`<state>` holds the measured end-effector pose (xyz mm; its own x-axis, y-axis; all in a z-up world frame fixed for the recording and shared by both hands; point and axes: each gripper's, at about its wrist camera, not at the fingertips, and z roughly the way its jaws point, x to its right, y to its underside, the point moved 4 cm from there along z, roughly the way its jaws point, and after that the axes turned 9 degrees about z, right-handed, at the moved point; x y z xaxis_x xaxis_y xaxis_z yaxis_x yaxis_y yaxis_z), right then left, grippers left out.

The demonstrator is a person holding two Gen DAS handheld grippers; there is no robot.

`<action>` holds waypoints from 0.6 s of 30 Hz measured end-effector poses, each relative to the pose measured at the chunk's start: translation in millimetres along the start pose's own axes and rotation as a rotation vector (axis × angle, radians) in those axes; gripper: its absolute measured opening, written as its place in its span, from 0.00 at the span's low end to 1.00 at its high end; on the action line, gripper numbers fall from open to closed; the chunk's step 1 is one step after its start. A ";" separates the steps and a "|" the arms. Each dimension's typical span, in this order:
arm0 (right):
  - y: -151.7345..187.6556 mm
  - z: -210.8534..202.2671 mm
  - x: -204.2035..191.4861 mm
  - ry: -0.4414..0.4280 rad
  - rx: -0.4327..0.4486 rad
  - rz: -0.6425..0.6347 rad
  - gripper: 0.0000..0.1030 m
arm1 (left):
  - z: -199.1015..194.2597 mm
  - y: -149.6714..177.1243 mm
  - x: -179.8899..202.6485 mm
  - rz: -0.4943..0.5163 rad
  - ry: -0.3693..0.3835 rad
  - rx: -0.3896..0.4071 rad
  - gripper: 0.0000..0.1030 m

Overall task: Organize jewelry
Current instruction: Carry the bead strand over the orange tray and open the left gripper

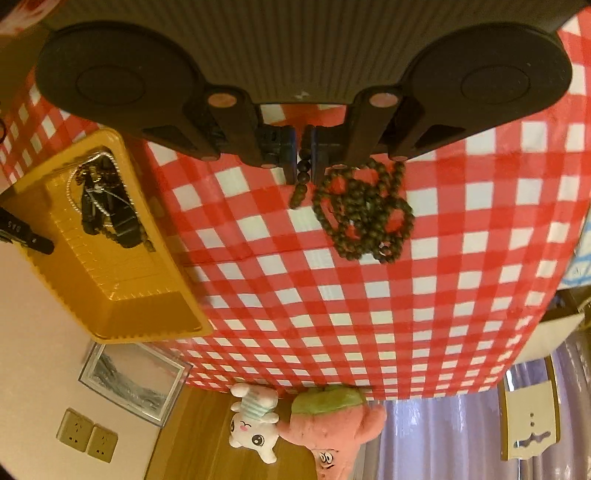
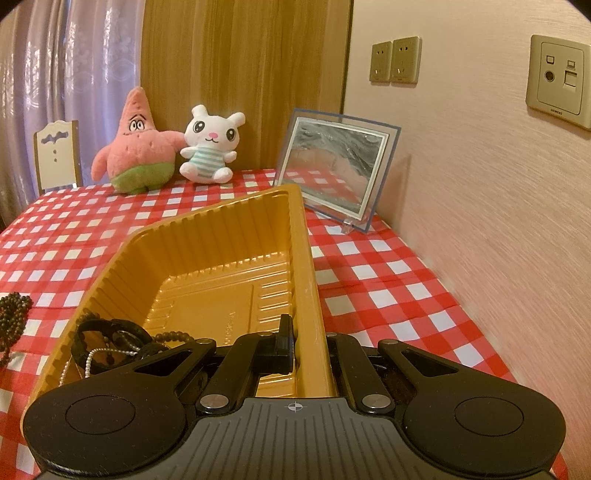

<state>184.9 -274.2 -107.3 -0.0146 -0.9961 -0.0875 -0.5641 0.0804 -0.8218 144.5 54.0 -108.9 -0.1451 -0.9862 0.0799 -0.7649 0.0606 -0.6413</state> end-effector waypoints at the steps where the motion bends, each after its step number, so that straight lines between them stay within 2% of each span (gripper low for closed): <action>1: 0.0 0.0 -0.8 -0.001 0.001 0.000 0.04 | -2.0 -0.5 1.9 -0.001 0.004 0.005 0.06; 11: -0.7 -2.1 -3.3 -0.015 0.011 0.000 0.04 | -22.9 -26.5 24.4 0.017 0.035 0.073 0.06; 18: -2.3 -3.4 -5.2 -0.017 0.017 -0.004 0.04 | -33.7 -55.5 64.5 0.044 0.147 0.132 0.06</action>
<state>183.5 -269.3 -103.1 0.0017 -0.9956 -0.0934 -0.5498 0.0771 -0.8317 156.4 -7.8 -42.4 -0.2744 -0.9492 0.1538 -0.6679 0.0730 -0.7407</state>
